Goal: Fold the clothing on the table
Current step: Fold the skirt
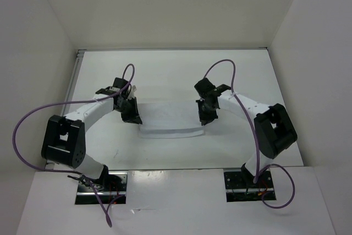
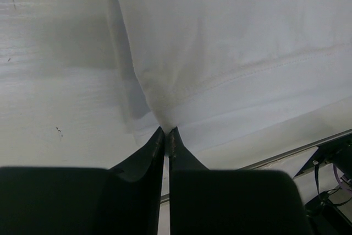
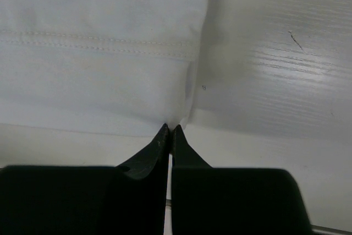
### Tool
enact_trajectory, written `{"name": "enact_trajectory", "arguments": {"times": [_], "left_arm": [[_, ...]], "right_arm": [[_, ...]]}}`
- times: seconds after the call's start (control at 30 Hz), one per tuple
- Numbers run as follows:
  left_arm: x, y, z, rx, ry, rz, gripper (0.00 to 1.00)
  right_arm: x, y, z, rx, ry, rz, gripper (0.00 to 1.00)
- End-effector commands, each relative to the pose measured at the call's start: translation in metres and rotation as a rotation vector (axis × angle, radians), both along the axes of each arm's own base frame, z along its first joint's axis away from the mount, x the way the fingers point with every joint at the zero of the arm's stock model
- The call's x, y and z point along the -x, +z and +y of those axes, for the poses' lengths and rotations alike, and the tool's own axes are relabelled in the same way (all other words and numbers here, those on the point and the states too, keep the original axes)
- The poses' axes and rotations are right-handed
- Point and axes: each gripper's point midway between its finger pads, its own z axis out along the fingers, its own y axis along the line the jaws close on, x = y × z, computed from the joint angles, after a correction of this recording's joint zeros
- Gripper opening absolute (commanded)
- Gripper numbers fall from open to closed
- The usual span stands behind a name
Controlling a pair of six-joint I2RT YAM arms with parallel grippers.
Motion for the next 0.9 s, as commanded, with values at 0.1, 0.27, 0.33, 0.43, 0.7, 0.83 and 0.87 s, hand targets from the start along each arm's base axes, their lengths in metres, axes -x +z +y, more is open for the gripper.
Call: {"name": "enact_trajectory", "arguments": {"times": [0.1, 0.27, 0.33, 0.43, 0.7, 0.83, 0.87], "left_arm": [[0.01, 0.006, 0.012, -0.052, -0.025, -0.009, 0.19], [0.017, 0.006, 0.011, -0.075, -0.042, 0.014, 0.51], [0.019, 0.008, 0.012, -0.079, -0.051, 0.018, 0.52], [0.011, 0.028, 0.012, -0.075, -0.045, -0.04, 0.52], [-0.024, 0.083, -0.028, 0.137, -0.075, -0.175, 0.23], [-0.037, 0.091, -0.05, 0.218, -0.103, -0.213, 0.18], [-0.036, 0.092, -0.055, 0.225, -0.109, -0.217, 0.18]], "right_arm": [[0.007, -0.004, -0.001, 0.094, 0.038, 0.018, 0.0], [0.01, -0.014, -0.001, 0.121, 0.037, 0.043, 0.2], [0.011, -0.014, -0.005, 0.137, 0.035, 0.044, 0.26], [0.004, 0.0, -0.008, 0.149, -0.001, -0.001, 0.39], [-0.014, 0.044, -0.017, 0.133, -0.076, -0.158, 0.5], [-0.033, 0.038, -0.015, 0.092, -0.111, -0.187, 0.51], [-0.041, 0.035, -0.017, 0.086, -0.132, -0.198, 0.51]]}}
